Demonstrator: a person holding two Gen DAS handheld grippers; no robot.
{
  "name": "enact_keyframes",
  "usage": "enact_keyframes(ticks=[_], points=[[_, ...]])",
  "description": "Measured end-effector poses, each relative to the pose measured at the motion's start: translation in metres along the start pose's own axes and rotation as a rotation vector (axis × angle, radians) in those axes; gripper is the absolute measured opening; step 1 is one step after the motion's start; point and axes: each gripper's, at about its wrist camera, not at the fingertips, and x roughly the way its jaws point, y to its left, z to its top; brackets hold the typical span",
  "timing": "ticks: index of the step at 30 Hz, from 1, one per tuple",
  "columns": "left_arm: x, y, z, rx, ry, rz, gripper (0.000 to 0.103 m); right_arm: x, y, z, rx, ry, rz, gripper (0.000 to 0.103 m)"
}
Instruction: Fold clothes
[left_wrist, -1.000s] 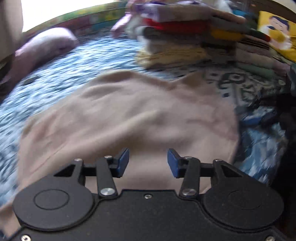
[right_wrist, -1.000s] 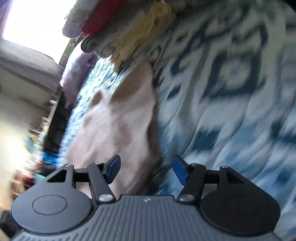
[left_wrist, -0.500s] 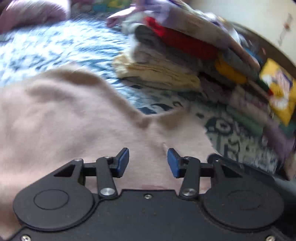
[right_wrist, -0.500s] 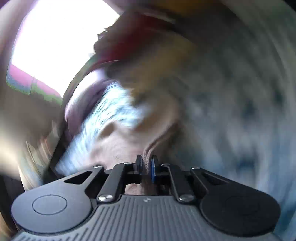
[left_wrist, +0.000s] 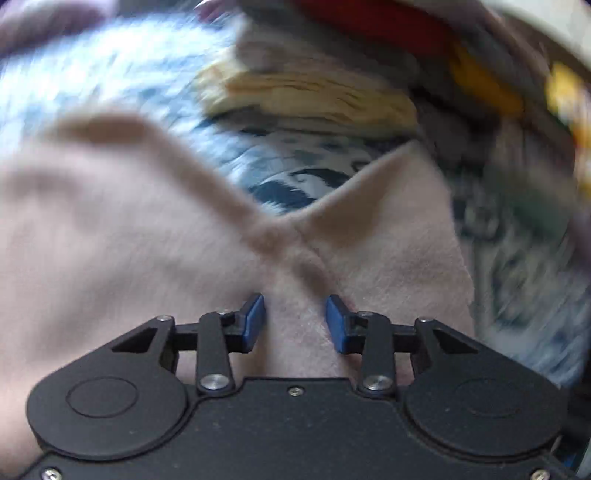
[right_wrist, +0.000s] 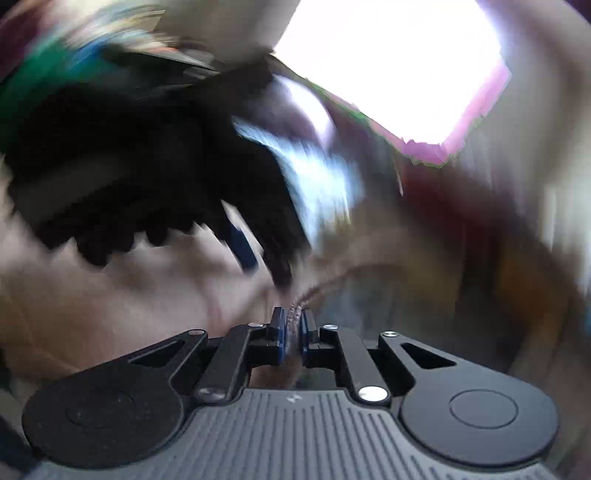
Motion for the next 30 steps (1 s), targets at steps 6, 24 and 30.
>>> enact_keyframes(ticks=[6,24,30], points=[[-0.026,-0.018,0.015,0.127,-0.099,0.048,0.017,-0.005,-0.068,-0.029,0.418,0.125,0.08,0.008],[-0.13,0.064,-0.075,-0.002,-0.023,0.14,0.02,0.014,0.017,0.004,-0.123,-0.011,0.192,0.012],[-0.184,0.075,-0.16,0.015,0.0,0.322,0.027,0.002,0.003,-0.021,-0.21,0.066,0.2,0.013]])
